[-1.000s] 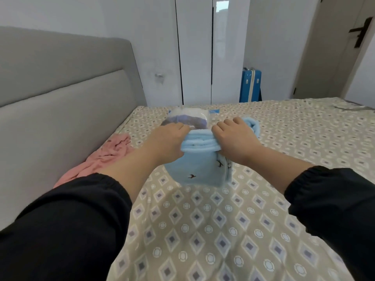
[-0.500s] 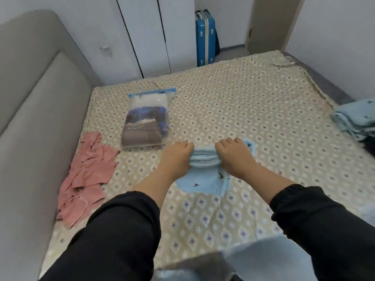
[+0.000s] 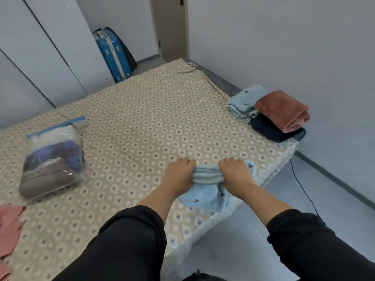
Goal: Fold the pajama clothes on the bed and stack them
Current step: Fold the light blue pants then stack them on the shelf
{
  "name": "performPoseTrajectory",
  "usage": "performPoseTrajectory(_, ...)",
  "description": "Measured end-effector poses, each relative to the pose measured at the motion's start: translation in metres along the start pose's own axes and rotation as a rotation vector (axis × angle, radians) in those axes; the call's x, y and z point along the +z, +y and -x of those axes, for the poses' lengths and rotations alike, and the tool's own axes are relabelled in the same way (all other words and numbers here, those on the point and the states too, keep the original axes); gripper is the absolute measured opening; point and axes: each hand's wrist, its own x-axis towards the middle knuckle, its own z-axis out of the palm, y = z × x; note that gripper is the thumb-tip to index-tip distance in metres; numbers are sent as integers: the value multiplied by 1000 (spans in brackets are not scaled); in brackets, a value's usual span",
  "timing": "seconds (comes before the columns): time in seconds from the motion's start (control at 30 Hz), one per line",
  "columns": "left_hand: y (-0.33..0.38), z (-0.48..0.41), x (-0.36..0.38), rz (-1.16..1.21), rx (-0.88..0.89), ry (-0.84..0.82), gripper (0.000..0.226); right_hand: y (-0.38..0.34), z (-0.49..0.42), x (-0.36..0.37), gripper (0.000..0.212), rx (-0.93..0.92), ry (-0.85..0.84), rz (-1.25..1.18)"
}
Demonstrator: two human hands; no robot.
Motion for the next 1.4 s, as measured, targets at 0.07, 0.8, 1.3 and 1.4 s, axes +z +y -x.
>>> performPoseTrajectory(0.07,19,-33,3,4,30,1,25,35,1,5,40,47,-21,-22)
performPoseTrajectory(0.8,115,-446,-11,219,168,51,25,391,-166,-9,30,298,-125,-7)
performPoseTrajectory(1.3,123,-705,-21,631,-652,405,77,633,-424,-10,27,445,-9,-782)
performPoseTrajectory(1.4,145,-744,2,956,-675,149,57,666,-456,8,29,606,-154,-1247)
